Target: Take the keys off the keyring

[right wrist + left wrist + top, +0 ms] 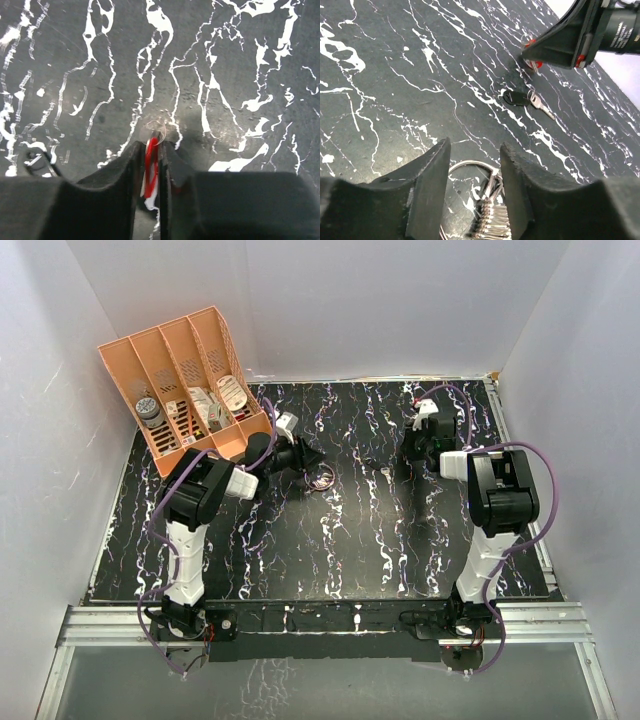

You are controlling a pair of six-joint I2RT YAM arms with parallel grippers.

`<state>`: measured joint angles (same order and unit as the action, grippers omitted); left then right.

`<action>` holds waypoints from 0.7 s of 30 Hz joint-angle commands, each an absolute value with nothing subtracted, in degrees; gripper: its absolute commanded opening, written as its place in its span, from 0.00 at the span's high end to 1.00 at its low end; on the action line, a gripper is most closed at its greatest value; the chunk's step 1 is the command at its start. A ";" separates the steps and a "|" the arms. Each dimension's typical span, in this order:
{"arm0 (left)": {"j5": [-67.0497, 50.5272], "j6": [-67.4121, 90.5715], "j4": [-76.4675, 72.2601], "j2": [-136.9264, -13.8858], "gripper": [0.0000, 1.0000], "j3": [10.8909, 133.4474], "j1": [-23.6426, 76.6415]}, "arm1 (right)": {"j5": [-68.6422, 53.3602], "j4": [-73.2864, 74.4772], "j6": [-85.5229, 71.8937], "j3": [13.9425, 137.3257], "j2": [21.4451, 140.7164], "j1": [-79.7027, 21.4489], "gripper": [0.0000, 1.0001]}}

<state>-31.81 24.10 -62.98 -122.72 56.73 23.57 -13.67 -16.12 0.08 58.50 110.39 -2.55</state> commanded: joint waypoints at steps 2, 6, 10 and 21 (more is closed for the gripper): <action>-34.29 23.67 -64.23 -123.20 0.39 60.01 23.12 | -11.93 -18.93 0.06 61.43 111.51 -1.50 0.62; -34.45 21.41 -60.65 -120.82 0.02 61.45 22.78 | -11.32 -19.86 0.37 60.47 108.46 -1.49 0.34; -32.13 18.06 -55.08 -116.58 0.01 61.84 22.76 | -10.91 -21.06 0.39 58.91 103.53 -1.57 0.33; -1.96 6.53 -23.64 -97.14 0.01 60.61 22.92 | -5.21 -23.34 -0.85 48.55 79.44 -1.49 0.02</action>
